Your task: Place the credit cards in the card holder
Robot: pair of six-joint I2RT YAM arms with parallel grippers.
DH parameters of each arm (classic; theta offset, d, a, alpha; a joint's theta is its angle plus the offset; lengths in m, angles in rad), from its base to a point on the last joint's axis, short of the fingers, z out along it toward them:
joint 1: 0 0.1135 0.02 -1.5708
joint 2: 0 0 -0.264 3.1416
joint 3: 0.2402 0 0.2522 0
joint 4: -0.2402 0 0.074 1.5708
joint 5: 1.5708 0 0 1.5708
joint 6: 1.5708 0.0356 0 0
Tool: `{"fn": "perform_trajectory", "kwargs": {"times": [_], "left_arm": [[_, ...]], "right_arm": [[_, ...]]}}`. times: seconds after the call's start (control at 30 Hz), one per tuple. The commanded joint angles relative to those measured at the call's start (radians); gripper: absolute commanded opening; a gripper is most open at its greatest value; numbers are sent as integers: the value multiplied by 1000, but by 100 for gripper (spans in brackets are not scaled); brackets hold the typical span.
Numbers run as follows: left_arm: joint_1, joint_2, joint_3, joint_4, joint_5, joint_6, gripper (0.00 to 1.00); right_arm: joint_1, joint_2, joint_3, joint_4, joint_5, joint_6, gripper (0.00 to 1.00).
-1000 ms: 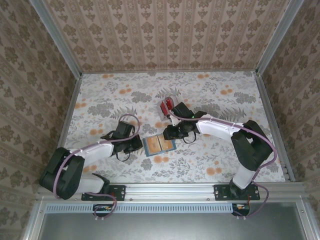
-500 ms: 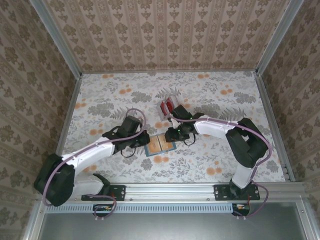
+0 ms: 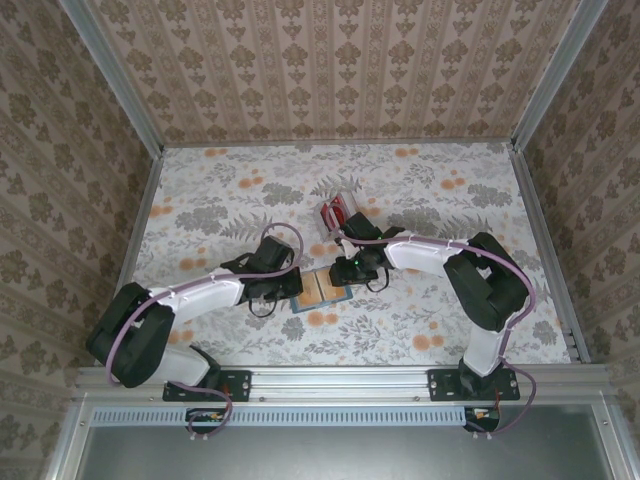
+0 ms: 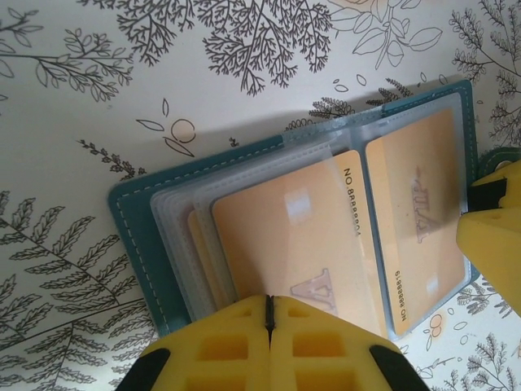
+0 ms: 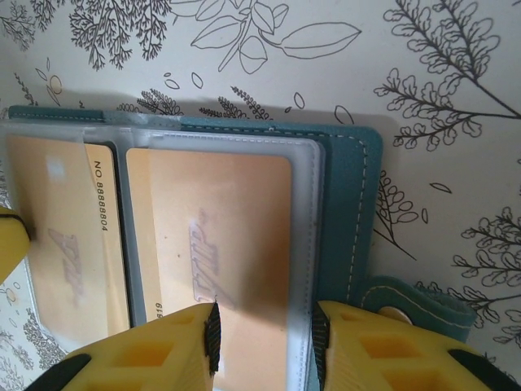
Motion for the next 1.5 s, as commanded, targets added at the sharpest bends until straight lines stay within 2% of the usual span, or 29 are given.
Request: {"fn": "perform_trajectory", "kwargs": {"times": [0.0, 0.33, 0.63, 0.77, 1.47], "left_arm": [[-3, 11, -17, 14, -19, -22, 5], [-2, 23, -19, 20, -15, -19, 4], [0, 26, -19, 21, -18, -17, 4], [2, 33, -15, 22, -15, -14, 4], [6, 26, 0, 17, -12, -7, 4]], "right_arm": [[4, 19, -19, 21, -32, 21, 37], [-4, 7, -38, 118, -151, 77, 37], [-18, -50, -49, 122, -158, 83, 36], [-32, -60, -54, 154, -212, 101, 36], [-4, -103, -27, 185, -279, 136, 37]]}}
